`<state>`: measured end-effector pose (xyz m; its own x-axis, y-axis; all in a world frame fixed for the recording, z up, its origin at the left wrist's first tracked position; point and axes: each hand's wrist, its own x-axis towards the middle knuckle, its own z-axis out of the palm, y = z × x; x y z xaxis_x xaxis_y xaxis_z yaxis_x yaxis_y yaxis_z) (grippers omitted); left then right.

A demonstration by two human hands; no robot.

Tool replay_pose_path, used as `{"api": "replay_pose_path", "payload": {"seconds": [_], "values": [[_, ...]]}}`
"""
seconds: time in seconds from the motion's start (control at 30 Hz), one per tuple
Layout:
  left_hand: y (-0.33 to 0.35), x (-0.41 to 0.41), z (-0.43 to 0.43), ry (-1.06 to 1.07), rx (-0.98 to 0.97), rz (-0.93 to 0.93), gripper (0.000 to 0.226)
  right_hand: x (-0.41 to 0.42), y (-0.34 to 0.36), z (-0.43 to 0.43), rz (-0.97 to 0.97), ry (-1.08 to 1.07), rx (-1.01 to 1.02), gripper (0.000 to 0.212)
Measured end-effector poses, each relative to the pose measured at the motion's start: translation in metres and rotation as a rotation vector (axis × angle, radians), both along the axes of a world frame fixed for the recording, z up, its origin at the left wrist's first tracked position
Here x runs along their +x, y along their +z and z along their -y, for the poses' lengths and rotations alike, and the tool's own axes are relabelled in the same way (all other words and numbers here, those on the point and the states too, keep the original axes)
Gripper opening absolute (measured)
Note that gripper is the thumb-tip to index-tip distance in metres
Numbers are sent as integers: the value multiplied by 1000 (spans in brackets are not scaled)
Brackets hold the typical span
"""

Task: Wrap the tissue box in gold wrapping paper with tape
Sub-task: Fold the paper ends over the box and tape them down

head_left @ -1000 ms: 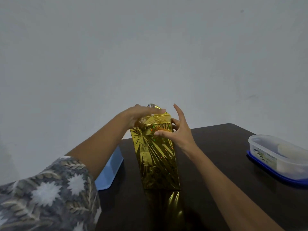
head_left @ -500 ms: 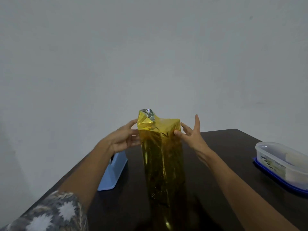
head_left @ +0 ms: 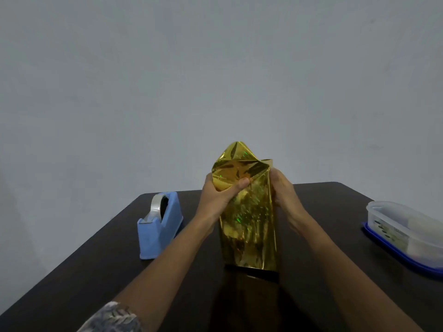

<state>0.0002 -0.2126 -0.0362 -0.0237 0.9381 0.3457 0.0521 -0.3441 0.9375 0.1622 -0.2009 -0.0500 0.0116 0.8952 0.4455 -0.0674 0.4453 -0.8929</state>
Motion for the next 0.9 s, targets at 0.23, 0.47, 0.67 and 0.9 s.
{"api": "replay_pose_path", "payload": {"seconds": [0.23, 0.47, 0.67, 0.9], "values": [[4, -1, 0, 5, 32, -18, 82, 7, -4, 5, 66, 22, 95, 140], [-6, 13, 4, 234, 114, 5, 64, 9, 4, -1, 93, -12, 52, 108], [-9, 18, 6, 201, 208, 4, 72, 1, -1, -3, 72, -16, 86, 86], [71, -3, 6, -52, 270, -259, 17, 0, -1, -6, 102, 20, 70, 73]]}}
